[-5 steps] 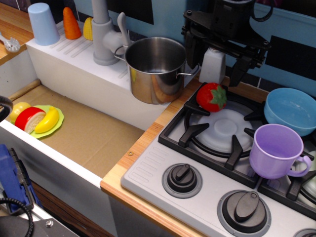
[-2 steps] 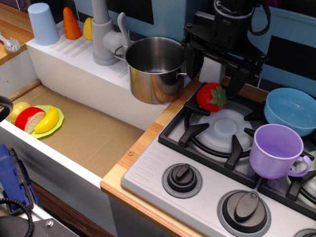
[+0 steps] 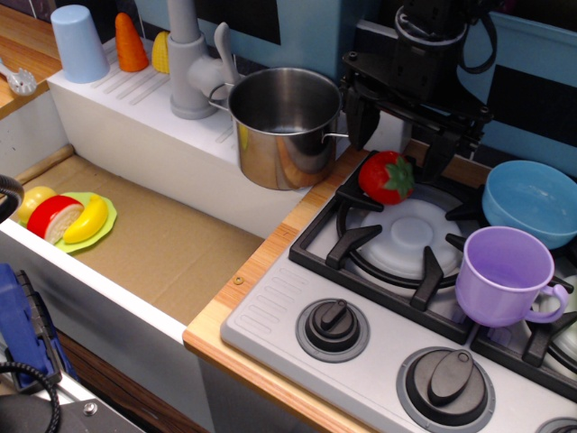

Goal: Put strawberry in pot

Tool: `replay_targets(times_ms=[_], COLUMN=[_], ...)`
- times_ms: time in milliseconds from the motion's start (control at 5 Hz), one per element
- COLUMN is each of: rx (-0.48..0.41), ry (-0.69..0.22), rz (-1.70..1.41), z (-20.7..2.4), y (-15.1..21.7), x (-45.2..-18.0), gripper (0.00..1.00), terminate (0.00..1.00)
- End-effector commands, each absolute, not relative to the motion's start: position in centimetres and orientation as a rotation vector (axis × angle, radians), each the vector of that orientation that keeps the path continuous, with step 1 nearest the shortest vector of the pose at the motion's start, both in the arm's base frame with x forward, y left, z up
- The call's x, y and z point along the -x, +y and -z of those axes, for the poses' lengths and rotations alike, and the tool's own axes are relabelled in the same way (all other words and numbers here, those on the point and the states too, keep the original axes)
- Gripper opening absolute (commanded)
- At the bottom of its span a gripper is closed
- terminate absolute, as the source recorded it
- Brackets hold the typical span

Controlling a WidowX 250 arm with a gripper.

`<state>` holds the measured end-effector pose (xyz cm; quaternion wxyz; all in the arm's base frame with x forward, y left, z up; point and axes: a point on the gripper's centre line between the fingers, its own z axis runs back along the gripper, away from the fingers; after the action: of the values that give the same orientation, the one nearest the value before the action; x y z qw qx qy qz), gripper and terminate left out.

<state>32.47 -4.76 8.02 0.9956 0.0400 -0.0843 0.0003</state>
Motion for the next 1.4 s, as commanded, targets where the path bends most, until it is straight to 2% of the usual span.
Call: replay_targets(times_ms=[0, 800, 1000, 1200], rx=[-0.071, -0.039, -0.034, -0.040], ry=[-0.223, -0.276, -0.279, -0.236], rz=[-0.006, -0.029, -0.051, -0.087], z=[-8.0, -5.6, -5.5, -7.0], y=[-4.4, -4.0, -4.1, -4.8], x=[-32.9, -32.9, -32.9, -32.5], gripper=[1.00, 1.00, 0.00, 0.00], terminate=[0.00, 0.00, 0.00, 0.00])
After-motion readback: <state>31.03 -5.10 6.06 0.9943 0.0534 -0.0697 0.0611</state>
